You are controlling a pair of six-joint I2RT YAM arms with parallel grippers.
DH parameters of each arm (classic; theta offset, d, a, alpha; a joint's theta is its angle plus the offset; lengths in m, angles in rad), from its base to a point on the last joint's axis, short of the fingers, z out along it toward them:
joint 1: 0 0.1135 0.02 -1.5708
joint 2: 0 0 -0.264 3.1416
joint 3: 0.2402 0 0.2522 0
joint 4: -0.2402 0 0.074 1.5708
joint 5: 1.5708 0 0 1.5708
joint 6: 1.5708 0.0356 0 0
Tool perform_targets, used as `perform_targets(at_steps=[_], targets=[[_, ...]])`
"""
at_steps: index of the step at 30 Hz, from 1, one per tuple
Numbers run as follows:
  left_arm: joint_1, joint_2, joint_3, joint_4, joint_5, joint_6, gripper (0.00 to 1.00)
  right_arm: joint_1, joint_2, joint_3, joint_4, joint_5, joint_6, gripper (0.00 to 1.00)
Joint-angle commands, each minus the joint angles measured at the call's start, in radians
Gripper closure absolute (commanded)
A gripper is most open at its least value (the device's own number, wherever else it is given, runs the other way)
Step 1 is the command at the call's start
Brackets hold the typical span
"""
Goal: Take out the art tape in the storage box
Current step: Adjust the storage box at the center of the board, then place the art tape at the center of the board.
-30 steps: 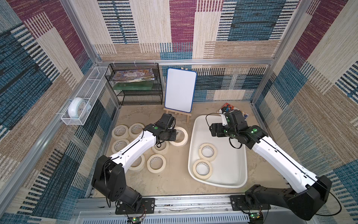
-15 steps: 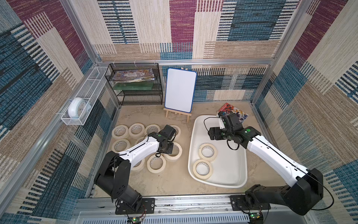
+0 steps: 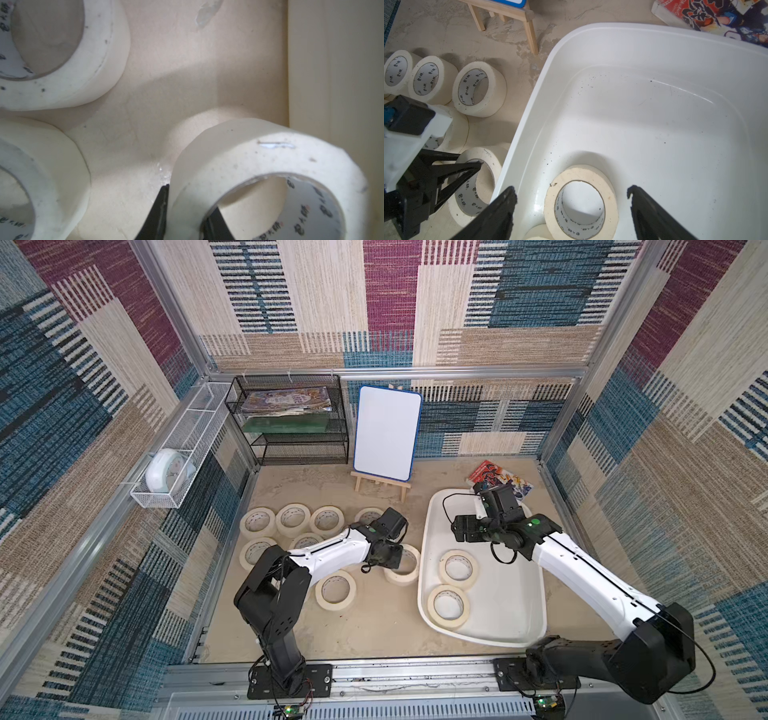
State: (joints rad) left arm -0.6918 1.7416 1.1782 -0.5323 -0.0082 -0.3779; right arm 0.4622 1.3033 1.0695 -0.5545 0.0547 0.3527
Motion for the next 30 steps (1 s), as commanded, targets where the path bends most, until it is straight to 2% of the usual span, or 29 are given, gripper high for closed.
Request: perform_targets(at_steps=[1, 4, 10, 19, 23, 26, 28, 30], targets=[[0.006, -0.01, 0.025, -0.004, -0.065, 0.016, 1.0, -0.001, 0.028, -0.019, 0.019, -0.005, -0.006, 0.11], [0.036, -0.011, 0.015, -0.018, -0.121, 0.045, 1.0, -0.008, 0.036, -0.052, 0.009, 0.011, -0.005, 0.11], [0.13, 0.017, -0.025, 0.041, -0.101, 0.062, 1.0, -0.028, -0.032, -0.132, -0.004, 0.042, 0.027, 0.12], [0.159, 0.102, -0.018, 0.071, -0.095, 0.07, 1.0, -0.033, -0.032, -0.254, 0.009, 0.016, 0.072, 0.13], [0.181, 0.123, -0.012, 0.08, -0.102, 0.072, 0.99, -0.069, -0.004, -0.304, 0.044, 0.036, 0.081, 0.16], [0.193, 0.122, -0.006, 0.08, -0.096, 0.074, 0.85, -0.085, 0.011, -0.326, 0.066, 0.013, 0.078, 0.19], [0.193, 0.115, 0.001, 0.071, -0.09, 0.077, 0.69, -0.086, 0.019, -0.335, 0.089, -0.02, 0.084, 0.21], [0.193, 0.102, 0.005, 0.063, -0.083, 0.076, 0.59, -0.087, 0.037, -0.343, 0.108, -0.04, 0.086, 0.22]])
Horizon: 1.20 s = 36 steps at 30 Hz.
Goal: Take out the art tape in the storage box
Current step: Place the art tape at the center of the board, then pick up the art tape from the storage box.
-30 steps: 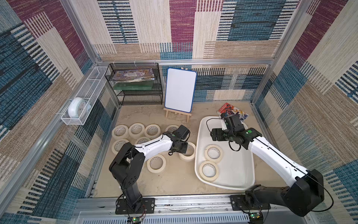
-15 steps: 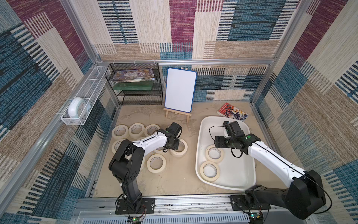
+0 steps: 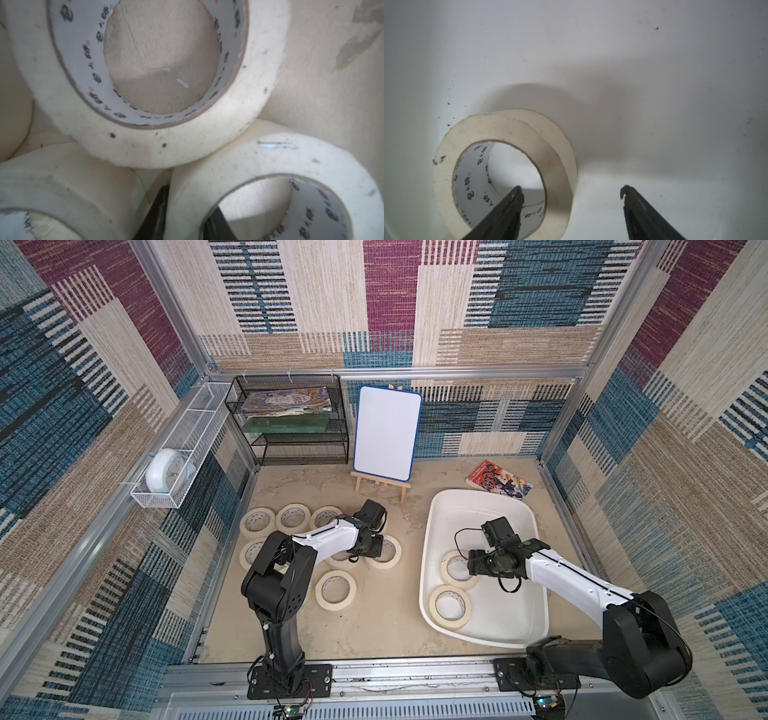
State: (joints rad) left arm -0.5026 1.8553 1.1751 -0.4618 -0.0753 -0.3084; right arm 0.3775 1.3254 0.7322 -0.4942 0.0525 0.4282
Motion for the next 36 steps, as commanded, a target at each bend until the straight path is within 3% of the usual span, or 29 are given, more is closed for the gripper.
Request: perform_targets(at_steps=[1, 5, 8, 12, 15, 17, 22, 29, 36], targets=[[0.004, -0.021, 0.01, -0.014, -0.015, 0.01, 0.56, -0.002, 0.03, -0.006, 0.052, -0.044, 0.008, 0.22], [0.003, -0.069, 0.012, -0.04, -0.005, 0.016, 0.46, -0.002, 0.092, 0.017, 0.053, -0.058, -0.016, 0.34], [-0.001, -0.128, 0.009, -0.055, 0.013, 0.017, 0.45, -0.002, 0.11, 0.007, 0.081, -0.066, -0.013, 0.5], [-0.008, -0.233, -0.003, -0.07, 0.058, 0.006, 0.45, 0.001, 0.083, 0.025, 0.045, 0.004, -0.011, 0.85], [-0.018, -0.327, -0.024, -0.073, 0.118, -0.017, 0.45, 0.002, 0.01, 0.077, -0.015, 0.072, -0.024, 0.98], [-0.05, -0.39, -0.032, -0.085, 0.138, -0.039, 0.44, 0.005, -0.047, 0.103, -0.012, 0.045, -0.06, 1.0], [-0.199, -0.5, -0.03, -0.105, 0.059, -0.087, 0.41, 0.068, -0.084, 0.212, -0.041, -0.019, -0.049, 1.0], [-0.212, -0.593, -0.062, -0.067, 0.046, -0.136, 0.36, 0.262, 0.038, 0.382, -0.059, -0.019, -0.032, 1.0], [-0.22, -0.572, -0.077, -0.04, 0.058, -0.153, 0.34, 0.355, 0.149, 0.449, -0.037, -0.016, -0.025, 1.0]])
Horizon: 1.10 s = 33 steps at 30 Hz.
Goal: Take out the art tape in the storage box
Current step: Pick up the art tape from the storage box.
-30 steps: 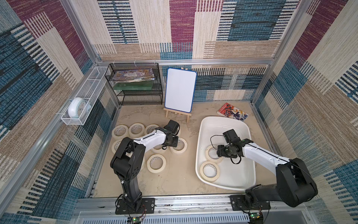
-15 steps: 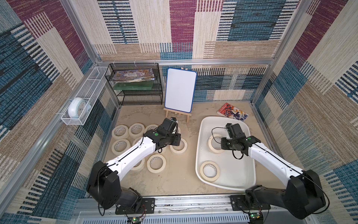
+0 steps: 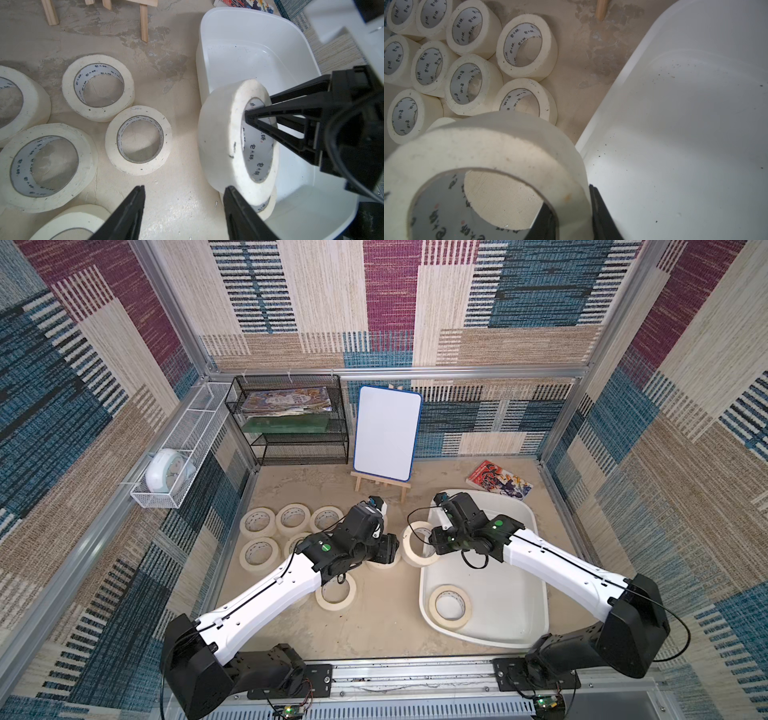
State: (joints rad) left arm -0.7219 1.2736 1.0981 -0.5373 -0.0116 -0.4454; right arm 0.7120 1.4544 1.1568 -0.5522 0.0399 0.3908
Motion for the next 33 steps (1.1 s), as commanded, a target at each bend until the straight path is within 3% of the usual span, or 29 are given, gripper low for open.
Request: perform_targets(at_steps=[1, 11, 15, 20, 22, 28, 33], targets=[[0.001, 0.017, 0.001, 0.038, -0.003, -0.015, 0.33, 0.028, 0.028, 0.031, 0.02, 0.0, 0.013, 1.0], [-0.002, 0.101, 0.021, 0.062, 0.031, 0.002, 0.32, 0.051, 0.089, 0.056, 0.023, 0.0, 0.01, 1.0], [-0.002, 0.158, 0.044, 0.034, 0.003, 0.02, 0.45, 0.057, 0.082, 0.06, 0.022, -0.003, 0.008, 1.0], [-0.012, 0.193, 0.058, 0.029, -0.056, 0.032, 0.88, 0.058, 0.065, 0.054, 0.028, -0.02, 0.013, 1.0], [-0.014, 0.193, 0.064, 0.025, -0.073, 0.036, 1.0, 0.058, 0.059, 0.048, 0.034, -0.027, 0.012, 1.0], [-0.014, 0.192, 0.071, 0.006, -0.098, 0.043, 1.0, 0.058, 0.039, 0.065, 0.026, -0.025, 0.015, 0.41], [-0.011, 0.197, 0.049, -0.014, -0.161, 0.04, 1.0, 0.057, -0.037, 0.088, -0.04, 0.037, 0.034, 0.25]])
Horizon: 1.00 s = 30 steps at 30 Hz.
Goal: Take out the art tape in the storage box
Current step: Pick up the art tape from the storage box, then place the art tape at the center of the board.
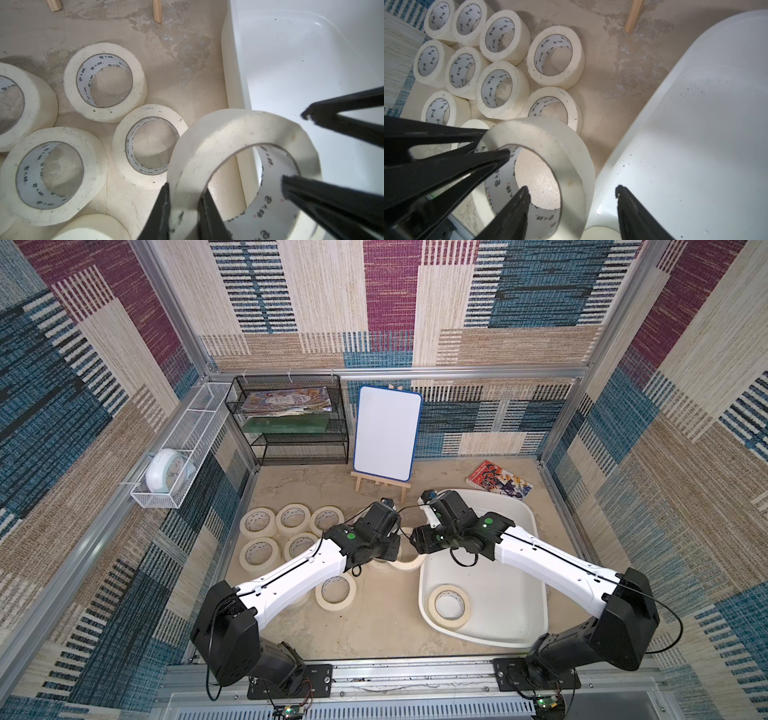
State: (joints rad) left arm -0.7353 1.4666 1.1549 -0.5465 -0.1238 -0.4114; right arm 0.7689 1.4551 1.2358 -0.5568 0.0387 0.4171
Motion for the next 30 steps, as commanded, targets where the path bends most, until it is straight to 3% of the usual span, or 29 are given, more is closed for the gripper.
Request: perform_targets(at_steps=[1, 8, 17, 24, 30], targets=[[0.003, 0.006, -0.018, -0.004, -0.053, 0.004, 1.0, 0.0, -0.068, 0.004, -0.043, 0.052, 0.009, 0.24], [0.007, -0.049, -0.073, -0.077, -0.083, -0.012, 1.0, -0.052, -0.199, -0.06, -0.171, 0.122, 0.026, 0.24], [-0.049, -0.267, -0.314, -0.177, -0.043, -0.171, 1.0, -0.134, -0.223, -0.293, -0.209, 0.055, 0.036, 0.24], [-0.061, -0.235, -0.488, 0.026, -0.02, -0.261, 1.0, -0.136, -0.2, -0.404, -0.211, -0.095, 0.011, 0.25], [-0.053, -0.126, -0.491, 0.101, -0.083, -0.284, 1.0, -0.134, -0.195, -0.473, -0.206, -0.142, 0.02, 0.26]])
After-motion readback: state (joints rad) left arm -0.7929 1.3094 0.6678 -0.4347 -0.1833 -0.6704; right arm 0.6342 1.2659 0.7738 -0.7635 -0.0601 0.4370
